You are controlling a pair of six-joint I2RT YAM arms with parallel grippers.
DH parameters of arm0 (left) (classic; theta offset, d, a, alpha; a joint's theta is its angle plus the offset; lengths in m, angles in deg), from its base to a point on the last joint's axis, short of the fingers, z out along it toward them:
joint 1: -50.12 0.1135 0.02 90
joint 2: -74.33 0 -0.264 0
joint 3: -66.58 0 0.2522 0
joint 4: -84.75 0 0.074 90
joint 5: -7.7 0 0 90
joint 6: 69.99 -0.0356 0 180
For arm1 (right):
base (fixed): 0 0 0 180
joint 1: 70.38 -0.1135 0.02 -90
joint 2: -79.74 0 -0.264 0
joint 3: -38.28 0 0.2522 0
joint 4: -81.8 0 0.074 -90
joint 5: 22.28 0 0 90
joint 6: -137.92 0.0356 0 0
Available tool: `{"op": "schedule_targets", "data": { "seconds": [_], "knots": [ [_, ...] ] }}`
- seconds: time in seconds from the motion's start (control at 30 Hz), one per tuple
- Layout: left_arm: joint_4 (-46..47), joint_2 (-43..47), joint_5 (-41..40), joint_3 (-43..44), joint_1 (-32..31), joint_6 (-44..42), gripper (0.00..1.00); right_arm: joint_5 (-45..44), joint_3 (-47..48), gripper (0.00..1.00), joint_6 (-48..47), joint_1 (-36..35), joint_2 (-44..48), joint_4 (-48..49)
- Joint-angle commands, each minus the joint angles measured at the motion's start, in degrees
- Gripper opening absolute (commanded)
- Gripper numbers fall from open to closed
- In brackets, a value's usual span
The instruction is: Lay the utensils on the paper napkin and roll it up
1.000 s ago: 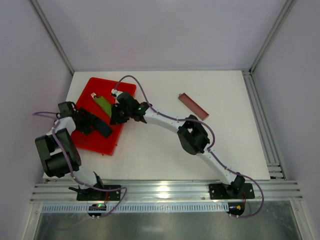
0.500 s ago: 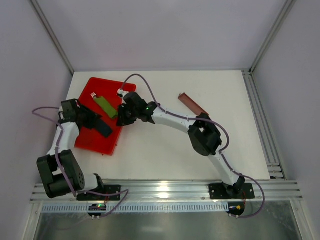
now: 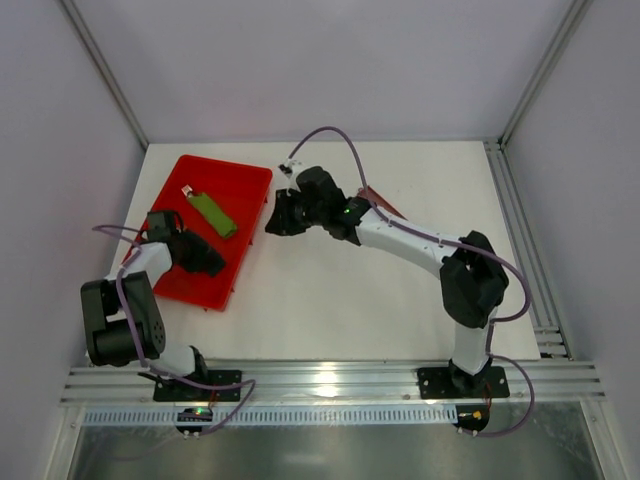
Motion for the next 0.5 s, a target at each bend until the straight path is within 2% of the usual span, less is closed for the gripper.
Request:
{"op": "schedule_targets", "data": {
  "seconds": [0.0,0.07,0.17,0.23,0.3,0.37,0.4,0.43,0.47],
  "knots": [
    [1.9,-1.0,-1.2,0.4,-0.1,-0.7,0.16,-1.1,-2.0,0.22,-0.4,0.5,4.1,3.1],
    [1.4,-0.2,-1.1,0.7,-0.1,-0.7,0.16,-1.1,-2.2,0.22,-0.3,1.0,4.8,2.5],
    [-1.1,3.5,-1.0,3.7,-0.2,-1.4,0.23,-0.7,-1.8,0.22,-0.8,1.6,5.3,1.2],
    [-4.0,5.6,-1.2,8.6,-0.5,-2.3,0.41,-0.6,-1.6,0.22,-1.6,1.9,6.3,-0.3],
    [-6.9,7.3,-1.5,12.9,-3.0,-5.0,0.51,-0.8,-1.9,0.24,-2.1,2.7,7.6,-2.3],
    [-11.0,7.5,-1.8,19.5,-7.3,-7.5,0.62,-1.8,-3.4,0.36,-2.5,3.6,10.5,-4.5],
    [-11.9,7.7,-0.8,21.5,-9.1,-8.3,0.99,-2.9,-4.3,0.41,-2.6,4.3,12.0,-5.2],
    [-12.3,8.0,-0.6,22.6,-10.9,-9.1,1.0,-3.9,-5.4,0.49,-2.8,4.7,15.1,-5.6],
    [-12.4,8.5,-0.8,24.1,-11.6,-9.6,1.0,-6.8,-7.7,0.66,-2.8,5.1,17.0,-6.4]
  ]
}}
